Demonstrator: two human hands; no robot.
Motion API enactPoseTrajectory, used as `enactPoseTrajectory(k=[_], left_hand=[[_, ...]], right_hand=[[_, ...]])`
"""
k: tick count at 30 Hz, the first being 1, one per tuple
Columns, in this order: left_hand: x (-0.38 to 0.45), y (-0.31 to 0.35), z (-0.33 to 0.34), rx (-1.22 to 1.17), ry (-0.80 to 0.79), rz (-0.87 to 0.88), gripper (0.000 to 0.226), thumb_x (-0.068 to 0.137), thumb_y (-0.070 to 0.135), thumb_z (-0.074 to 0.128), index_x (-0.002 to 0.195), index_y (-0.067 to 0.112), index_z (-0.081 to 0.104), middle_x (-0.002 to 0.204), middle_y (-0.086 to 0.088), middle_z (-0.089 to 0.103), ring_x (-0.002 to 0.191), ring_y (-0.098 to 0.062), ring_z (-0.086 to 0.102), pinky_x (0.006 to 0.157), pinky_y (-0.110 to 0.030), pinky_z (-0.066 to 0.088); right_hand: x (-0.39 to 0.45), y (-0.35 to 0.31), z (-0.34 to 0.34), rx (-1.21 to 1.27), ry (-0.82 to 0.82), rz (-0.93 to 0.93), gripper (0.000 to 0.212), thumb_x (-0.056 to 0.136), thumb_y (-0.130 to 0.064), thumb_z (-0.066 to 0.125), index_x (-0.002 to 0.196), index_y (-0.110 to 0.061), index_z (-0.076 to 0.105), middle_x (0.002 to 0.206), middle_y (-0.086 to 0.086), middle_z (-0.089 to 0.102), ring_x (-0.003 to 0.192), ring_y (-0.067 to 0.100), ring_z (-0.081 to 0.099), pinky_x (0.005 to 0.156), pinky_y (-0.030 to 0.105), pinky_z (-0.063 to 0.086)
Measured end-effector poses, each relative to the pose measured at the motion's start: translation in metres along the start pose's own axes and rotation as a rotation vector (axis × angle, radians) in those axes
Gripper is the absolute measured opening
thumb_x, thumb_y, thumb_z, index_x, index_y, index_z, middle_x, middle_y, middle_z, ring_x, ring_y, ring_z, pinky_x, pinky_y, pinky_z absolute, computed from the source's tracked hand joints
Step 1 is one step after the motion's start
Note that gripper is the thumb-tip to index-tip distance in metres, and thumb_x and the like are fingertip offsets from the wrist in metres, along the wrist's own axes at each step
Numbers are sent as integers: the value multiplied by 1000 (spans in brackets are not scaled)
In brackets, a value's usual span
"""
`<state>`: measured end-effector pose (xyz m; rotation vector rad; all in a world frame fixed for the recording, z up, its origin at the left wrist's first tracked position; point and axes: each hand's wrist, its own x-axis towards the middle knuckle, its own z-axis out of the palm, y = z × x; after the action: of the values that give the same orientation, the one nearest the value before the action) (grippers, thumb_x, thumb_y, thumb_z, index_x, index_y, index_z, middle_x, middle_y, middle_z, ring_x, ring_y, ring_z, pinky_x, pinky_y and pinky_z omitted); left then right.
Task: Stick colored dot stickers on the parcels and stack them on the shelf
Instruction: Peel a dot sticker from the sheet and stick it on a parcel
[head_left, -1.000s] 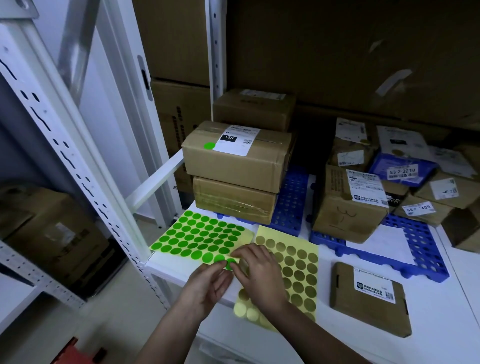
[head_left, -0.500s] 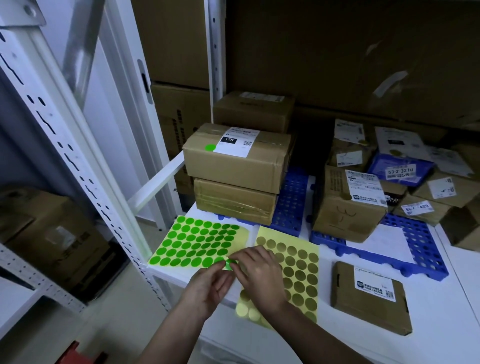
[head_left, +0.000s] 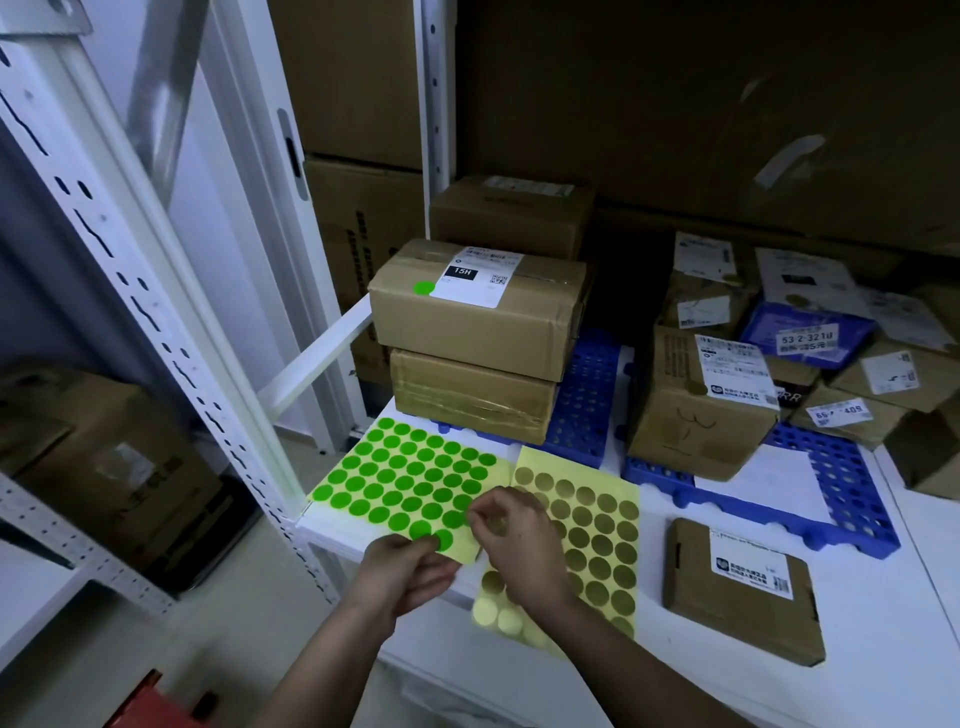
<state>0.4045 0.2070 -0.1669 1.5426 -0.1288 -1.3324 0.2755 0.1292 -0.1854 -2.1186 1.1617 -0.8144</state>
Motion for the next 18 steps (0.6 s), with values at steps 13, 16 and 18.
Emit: enactPoseTrajectory(k=[13,16,18], left_hand=[[-15,15,-8,489,68,200,25,93,15,56,74,-1,62,66,-17,70,47,-21,64,46,-24,52],[-17,17,11,556,83,384,9,90,13,58,84,6,59,68,-11,67,50,-19,62,49,-27,52],[-17,17,25,550,76,469,7,88,13,62,93,10,57,75,-4,63,54,-17,59,50,-26,49]], right_hand=[[15,3,-4,63,-228,232,13,91,-24,61,96,-16,70,94,-8,72,88,9,65,73,23,47],[15,1,-9,227,-206,277,7,90,-20,63,90,-19,70,88,-10,69,83,4,64,75,21,48],[14,-3,-20,363,-160,309,10,90,-14,64,85,-21,69,82,-12,67,74,-5,60,71,14,47]])
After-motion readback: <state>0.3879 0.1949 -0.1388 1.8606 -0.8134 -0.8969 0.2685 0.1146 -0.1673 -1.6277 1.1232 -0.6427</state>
